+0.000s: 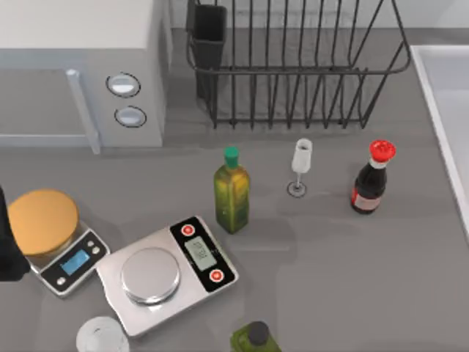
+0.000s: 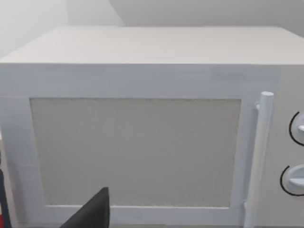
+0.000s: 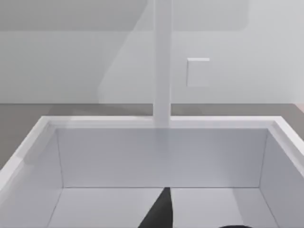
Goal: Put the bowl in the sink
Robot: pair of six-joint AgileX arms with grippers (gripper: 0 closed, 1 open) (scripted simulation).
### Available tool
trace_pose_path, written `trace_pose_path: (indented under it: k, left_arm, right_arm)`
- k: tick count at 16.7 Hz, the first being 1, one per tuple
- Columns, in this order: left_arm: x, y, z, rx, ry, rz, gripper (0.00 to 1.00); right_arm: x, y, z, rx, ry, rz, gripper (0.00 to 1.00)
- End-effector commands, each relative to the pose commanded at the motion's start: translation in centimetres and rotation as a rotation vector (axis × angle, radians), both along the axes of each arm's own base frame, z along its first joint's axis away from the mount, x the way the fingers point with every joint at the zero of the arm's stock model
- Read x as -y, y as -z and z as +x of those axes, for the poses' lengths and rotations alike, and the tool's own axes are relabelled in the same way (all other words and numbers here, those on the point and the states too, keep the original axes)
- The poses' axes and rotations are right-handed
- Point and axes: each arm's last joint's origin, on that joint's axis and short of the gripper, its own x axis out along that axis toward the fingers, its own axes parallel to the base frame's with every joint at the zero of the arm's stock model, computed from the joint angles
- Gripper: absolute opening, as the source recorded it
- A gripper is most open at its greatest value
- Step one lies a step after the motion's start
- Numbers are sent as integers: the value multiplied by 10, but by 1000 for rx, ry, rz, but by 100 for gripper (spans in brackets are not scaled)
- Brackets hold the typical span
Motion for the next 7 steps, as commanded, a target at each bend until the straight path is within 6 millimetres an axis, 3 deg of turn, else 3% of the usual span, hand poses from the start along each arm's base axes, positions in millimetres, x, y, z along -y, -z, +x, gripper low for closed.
trace_pose_path:
  k: [2, 7]
  left_arm:
    - [0, 0, 0, 0, 0, 0, 100]
    - [0, 0, 0, 0, 0, 0, 100]
  right_arm:
    - [0, 0, 0, 0, 0, 0, 100]
    - [0, 0, 0, 0, 0, 0, 100]
